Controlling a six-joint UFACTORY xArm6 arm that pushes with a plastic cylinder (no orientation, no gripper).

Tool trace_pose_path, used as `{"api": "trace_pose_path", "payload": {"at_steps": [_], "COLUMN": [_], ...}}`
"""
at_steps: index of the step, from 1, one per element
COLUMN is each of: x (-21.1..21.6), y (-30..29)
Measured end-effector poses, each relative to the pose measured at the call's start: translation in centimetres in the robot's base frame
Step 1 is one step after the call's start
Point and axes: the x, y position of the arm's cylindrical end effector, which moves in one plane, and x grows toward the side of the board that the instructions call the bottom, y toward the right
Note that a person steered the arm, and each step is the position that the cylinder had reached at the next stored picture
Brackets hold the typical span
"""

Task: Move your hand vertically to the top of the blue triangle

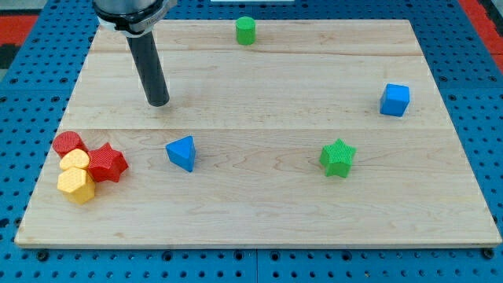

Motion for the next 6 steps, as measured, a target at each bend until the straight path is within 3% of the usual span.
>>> {"api": "trace_pose_path", "payload": {"at_steps": [6], "x": [-0.1], "y": [3.2]}}
